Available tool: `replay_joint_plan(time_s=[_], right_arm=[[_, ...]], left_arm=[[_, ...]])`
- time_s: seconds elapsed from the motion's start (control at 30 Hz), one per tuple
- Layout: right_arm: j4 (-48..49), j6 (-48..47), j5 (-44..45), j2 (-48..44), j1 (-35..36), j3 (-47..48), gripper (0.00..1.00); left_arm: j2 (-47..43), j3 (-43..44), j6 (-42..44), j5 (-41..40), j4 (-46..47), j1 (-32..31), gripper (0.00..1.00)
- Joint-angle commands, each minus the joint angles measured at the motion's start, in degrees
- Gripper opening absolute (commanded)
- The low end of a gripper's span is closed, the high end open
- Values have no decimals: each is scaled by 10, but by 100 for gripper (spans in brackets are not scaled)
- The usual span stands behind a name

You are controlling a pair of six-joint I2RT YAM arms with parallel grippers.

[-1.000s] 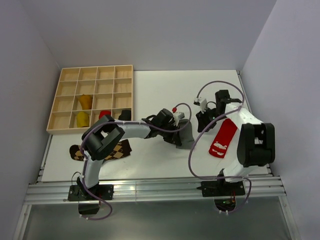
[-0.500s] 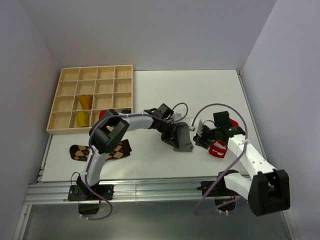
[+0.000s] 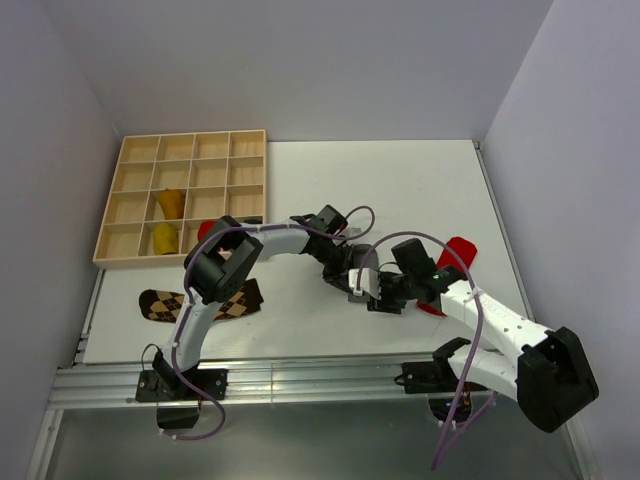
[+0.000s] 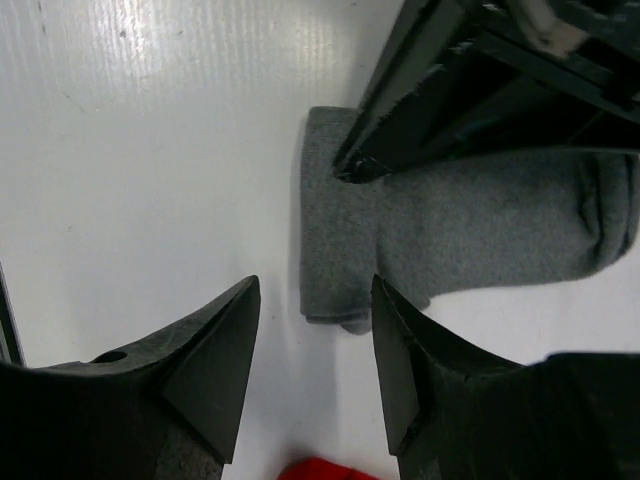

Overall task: Roll the socks
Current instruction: Roll the sock at the center of the board.

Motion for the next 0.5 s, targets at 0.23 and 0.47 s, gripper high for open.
replay_joint_plan(time_s=[0.23,0.47], right_arm=[[100,6,68,56,36,-23,48],[48,15,56,127,38,33,13]], left_arm=[[18,15,0,-11,-16,4,4],[-2,-10,-10,1,19,5,26]])
